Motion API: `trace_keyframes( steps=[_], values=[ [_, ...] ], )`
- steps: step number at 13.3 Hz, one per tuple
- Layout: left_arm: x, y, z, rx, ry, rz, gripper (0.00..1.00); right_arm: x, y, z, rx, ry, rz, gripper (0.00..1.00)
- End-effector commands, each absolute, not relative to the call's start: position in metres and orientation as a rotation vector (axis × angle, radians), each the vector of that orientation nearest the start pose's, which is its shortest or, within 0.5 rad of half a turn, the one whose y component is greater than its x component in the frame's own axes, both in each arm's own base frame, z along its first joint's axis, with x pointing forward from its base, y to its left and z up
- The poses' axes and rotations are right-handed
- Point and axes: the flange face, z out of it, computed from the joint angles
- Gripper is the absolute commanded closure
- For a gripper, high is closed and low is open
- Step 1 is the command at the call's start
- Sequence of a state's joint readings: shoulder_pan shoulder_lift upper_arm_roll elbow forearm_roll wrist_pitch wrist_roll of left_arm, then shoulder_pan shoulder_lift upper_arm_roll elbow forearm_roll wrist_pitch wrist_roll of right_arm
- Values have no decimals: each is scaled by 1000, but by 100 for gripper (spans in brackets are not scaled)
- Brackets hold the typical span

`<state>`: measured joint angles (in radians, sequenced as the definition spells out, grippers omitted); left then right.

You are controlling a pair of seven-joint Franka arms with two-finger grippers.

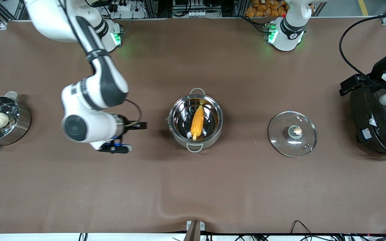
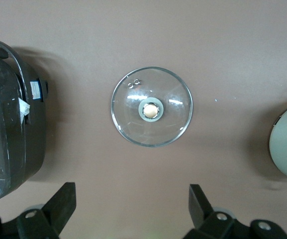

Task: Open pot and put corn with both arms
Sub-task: 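Open the right gripper and withdraw it from the pot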

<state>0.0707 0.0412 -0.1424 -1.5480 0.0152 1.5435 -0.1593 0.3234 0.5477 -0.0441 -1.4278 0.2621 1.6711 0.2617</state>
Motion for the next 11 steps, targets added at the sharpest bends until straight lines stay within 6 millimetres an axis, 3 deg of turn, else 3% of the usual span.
trace_keyframes(
  steps=[1,3,5,8,11],
  values=[
    [553,-41,610,-3136,-96,91,0,624,122,374,-2903,-12,518,0],
    [549,-47,617,-3136,-82,75,0,621,55,388,-2884,-38,472,0],
    [548,-47,617,-3136,-77,82,0,616,13,420,-2945,-64,393,0],
    [551,-48,614,-3135,-74,93,0,593,-7,495,-3073,-90,285,0],
    [550,-47,614,-3134,-77,93,0,570,-17,548,-3085,-61,207,0]
  ],
)
